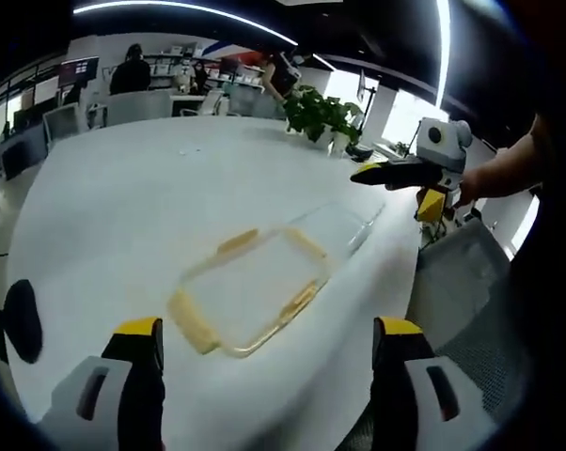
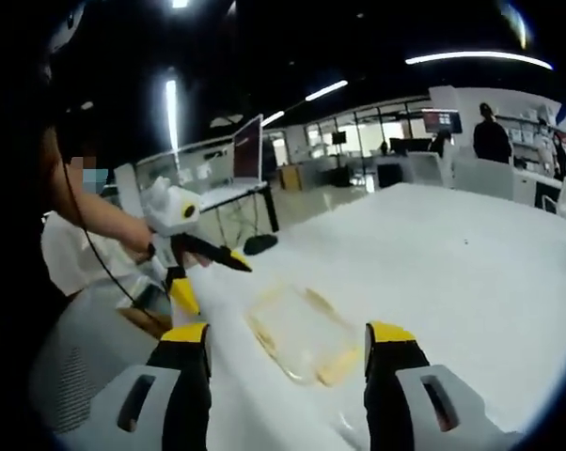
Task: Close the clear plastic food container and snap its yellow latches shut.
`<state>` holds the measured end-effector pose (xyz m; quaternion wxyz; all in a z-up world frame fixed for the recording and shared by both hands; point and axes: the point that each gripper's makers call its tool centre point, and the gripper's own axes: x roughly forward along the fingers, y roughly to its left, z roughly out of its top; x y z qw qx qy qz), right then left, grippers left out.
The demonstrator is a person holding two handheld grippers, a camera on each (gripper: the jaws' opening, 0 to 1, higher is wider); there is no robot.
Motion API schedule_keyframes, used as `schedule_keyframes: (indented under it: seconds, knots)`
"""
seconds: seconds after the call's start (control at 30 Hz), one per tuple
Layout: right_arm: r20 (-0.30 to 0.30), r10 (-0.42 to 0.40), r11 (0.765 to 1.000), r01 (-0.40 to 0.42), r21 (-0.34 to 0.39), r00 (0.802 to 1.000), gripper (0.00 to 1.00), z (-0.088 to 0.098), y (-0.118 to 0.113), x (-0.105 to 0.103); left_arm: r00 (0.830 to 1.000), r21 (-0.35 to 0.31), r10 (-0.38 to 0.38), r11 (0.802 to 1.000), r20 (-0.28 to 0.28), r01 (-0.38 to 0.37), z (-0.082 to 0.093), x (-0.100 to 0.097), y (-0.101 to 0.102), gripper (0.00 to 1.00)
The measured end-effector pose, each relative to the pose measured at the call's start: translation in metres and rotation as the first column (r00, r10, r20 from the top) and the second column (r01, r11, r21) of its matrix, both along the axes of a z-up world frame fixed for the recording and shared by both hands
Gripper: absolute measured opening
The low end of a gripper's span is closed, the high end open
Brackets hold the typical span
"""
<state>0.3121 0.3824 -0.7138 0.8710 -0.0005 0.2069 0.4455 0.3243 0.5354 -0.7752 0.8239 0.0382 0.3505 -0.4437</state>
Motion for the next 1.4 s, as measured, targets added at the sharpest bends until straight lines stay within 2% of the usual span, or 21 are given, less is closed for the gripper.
schedule_keyframes:
  seconds: [0.03,0.07,0.1,0.2,0.47,0.67,0.9,1.07,1.4]
  knots:
    - [-0.005,-0.001,1.0,0.001,-0.004,1.0,0.67,0.0,0.001,0.001,1.0,0.007,-0.002,1.0,-0.014,0.002,-0.002,0.0,0.001,0.89]
    - [-0.004,-0.007,1.0,0.007,-0.016,1.0,0.67,-0.001,0.001,0.003,1.0,0.009,-0.011,1.0,0.019,0.011,0.0,0.002,0.002,0.89]
    - [-0.001,-0.017,1.0,0.017,-0.017,1.0,0.67,-0.001,0.0,0.005,0.997,0.003,-0.028,1.0,0.078,0.027,0.004,0.007,0.001,0.89]
    - [-0.012,-0.036,0.999,0.036,0.004,0.999,0.68,0.002,0.001,0.011,0.999,0.001,-0.024,1.0,0.049,0.024,0.005,0.007,0.003,0.88]
    - [-0.017,-0.04,0.999,0.04,-0.007,0.999,0.67,0.001,0.001,0.024,0.995,0.033,-0.082,0.996,0.064,0.08,0.0,0.014,0.007,0.86]
    - [-0.004,0.04,0.994,-0.04,-0.104,0.999,0.68,-0.013,0.006,0.024,0.992,0.061,-0.111,0.992,0.051,0.108,-0.005,0.019,0.013,0.83]
    - [-0.017,0.097,0.982,-0.099,-0.16,0.995,0.67,-0.022,0.011,0.023,0.981,0.14,-0.191,0.973,0.038,0.184,-0.016,0.021,0.018,0.8]
    - [-0.021,0.106,0.98,-0.108,-0.168,0.994,0.67,-0.023,0.012,0.024,0.977,0.143,-0.211,0.969,0.041,0.204,-0.015,0.025,0.017,0.81]
    - [-0.027,0.153,0.959,-0.155,-0.235,0.988,0.66,-0.034,0.009,0.024,0.964,0.156,-0.264,0.954,0.034,0.256,-0.019,0.031,0.016,0.8]
